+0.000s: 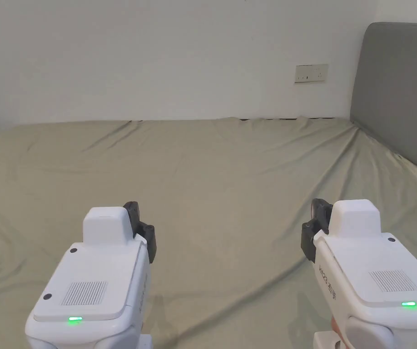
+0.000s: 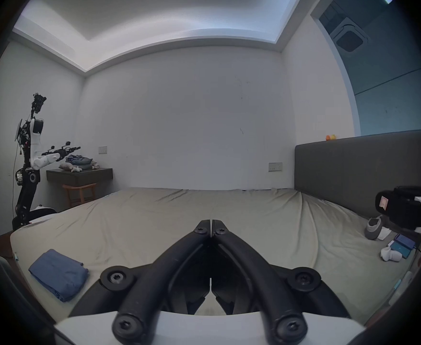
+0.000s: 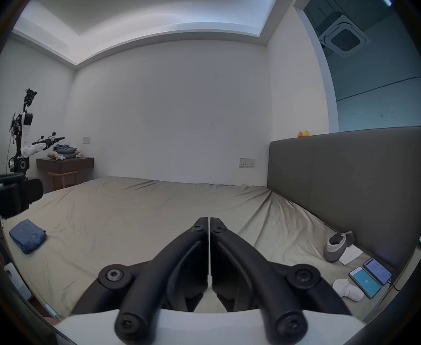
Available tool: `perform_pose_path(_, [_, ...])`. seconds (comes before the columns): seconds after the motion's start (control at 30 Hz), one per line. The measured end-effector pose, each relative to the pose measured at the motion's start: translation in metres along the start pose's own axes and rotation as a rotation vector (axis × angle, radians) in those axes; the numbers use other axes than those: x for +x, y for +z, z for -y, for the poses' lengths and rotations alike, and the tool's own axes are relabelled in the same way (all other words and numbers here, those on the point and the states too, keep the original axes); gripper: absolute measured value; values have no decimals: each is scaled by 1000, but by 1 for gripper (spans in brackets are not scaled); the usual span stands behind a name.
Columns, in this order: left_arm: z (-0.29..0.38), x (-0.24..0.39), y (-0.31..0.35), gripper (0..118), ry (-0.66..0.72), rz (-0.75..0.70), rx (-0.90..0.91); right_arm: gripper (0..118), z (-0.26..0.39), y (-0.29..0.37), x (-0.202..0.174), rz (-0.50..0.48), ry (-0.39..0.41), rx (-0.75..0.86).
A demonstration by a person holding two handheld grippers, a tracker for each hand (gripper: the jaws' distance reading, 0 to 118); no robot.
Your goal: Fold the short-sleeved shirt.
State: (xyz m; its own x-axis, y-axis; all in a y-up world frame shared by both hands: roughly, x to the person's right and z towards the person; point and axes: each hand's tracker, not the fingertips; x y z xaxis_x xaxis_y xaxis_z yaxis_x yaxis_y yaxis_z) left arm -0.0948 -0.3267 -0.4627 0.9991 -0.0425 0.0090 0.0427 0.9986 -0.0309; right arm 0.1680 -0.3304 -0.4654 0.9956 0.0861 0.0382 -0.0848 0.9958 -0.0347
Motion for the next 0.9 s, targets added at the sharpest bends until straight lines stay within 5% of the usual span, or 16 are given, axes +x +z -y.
perform_pose_path(0.07, [6, 0, 0, 1, 7, 11, -6, 43, 2, -3, 0, 2, 10, -2])
perform_pose_path(0.1, [9, 0, -1, 10, 8, 15, -10, 68, 3, -3, 0, -2, 15, -11])
perform_pose_path(0.13, [10, 0, -2, 38, 10, 11, -15, 102, 5, -5, 0, -3, 19, -22])
perform_pose_path(0.17, [11, -1, -3, 71, 24, 9, -14, 118, 7, -7, 0, 1, 17, -28])
perform_pose_path(0.2, [11, -2, -4, 102, 38, 8, -13, 118, 10, -7, 1, 14, 10, -31])
perform_pose_path(0.23, [12, -3, -6, 118, 55, 1, -13, 118, 12, -6, 1, 26, 0, -36])
perform_pose_path(0.27, [12, -4, -7, 118, 64, -13, -14, 118, 11, -2, 4, 62, 47, 24])
perform_pose_path(0.33, [16, -8, -6, 118, 52, -34, 28, 118, 22, -7, 4, -4, -47, -81])
perform_pose_path(0.43, [18, -11, -11, 118, -3, -26, 16, 118, 23, -8, -1, 4, 14, -49])
perform_pose_path(0.53, [19, -10, -9, 118, 12, -16, 0, 118, 25, -8, -3, -20, -36, -71])
perform_pose_path(0.7, [21, -8, -11, 118, 16, -11, -13, 118, 24, -6, -7, -20, -1, -35])
perform_pose_path(0.9, [22, -6, -9, 118, 42, 31, -27, 118, 19, -4, -6, -53, -96, -36])
